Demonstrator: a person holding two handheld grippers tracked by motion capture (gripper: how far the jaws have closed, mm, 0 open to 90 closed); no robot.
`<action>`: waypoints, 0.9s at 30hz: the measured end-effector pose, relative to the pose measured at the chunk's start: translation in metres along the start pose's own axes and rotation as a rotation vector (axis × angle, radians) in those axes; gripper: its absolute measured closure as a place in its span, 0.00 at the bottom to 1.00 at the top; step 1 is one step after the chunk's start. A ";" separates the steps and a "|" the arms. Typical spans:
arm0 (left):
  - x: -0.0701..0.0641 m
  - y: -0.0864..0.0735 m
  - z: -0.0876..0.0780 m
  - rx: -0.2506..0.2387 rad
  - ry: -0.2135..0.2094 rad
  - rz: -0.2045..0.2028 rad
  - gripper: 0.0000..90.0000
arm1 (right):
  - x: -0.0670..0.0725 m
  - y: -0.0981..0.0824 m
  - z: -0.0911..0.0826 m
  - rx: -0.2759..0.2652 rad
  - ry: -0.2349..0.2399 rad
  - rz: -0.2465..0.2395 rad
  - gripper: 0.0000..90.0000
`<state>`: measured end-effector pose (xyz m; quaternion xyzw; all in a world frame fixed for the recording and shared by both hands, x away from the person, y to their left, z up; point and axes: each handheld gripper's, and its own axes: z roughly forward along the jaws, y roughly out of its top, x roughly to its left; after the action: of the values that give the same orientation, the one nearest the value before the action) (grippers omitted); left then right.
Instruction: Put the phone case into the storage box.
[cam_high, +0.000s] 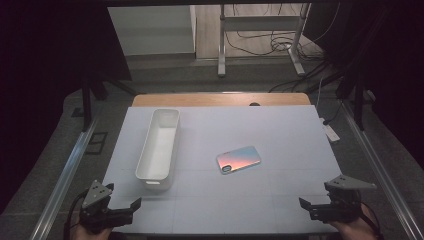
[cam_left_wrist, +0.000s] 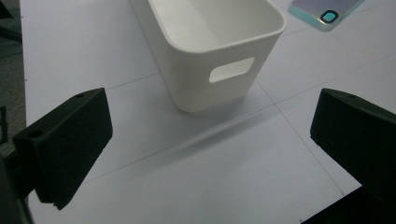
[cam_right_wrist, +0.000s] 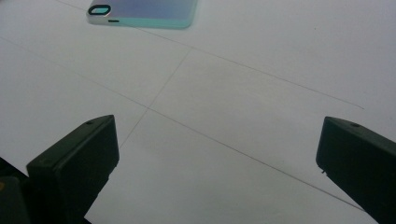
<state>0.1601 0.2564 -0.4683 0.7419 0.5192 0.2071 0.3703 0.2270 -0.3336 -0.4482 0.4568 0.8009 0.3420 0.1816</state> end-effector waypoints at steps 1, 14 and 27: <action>0.000 0.000 0.000 0.000 0.002 0.003 0.00 | 0.000 0.000 0.000 -0.002 0.001 0.001 0.00; 0.000 -0.001 -0.001 0.000 -0.009 0.008 0.00 | 0.000 0.001 0.002 0.015 0.009 -0.005 0.00; 0.000 -0.001 -0.001 -0.009 -0.026 0.017 0.01 | 0.002 0.002 0.003 0.027 0.006 -0.020 0.00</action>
<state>0.1587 0.2574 -0.4685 0.7473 0.5071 0.2027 0.3785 0.2293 -0.3298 -0.4490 0.4500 0.8105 0.3307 0.1765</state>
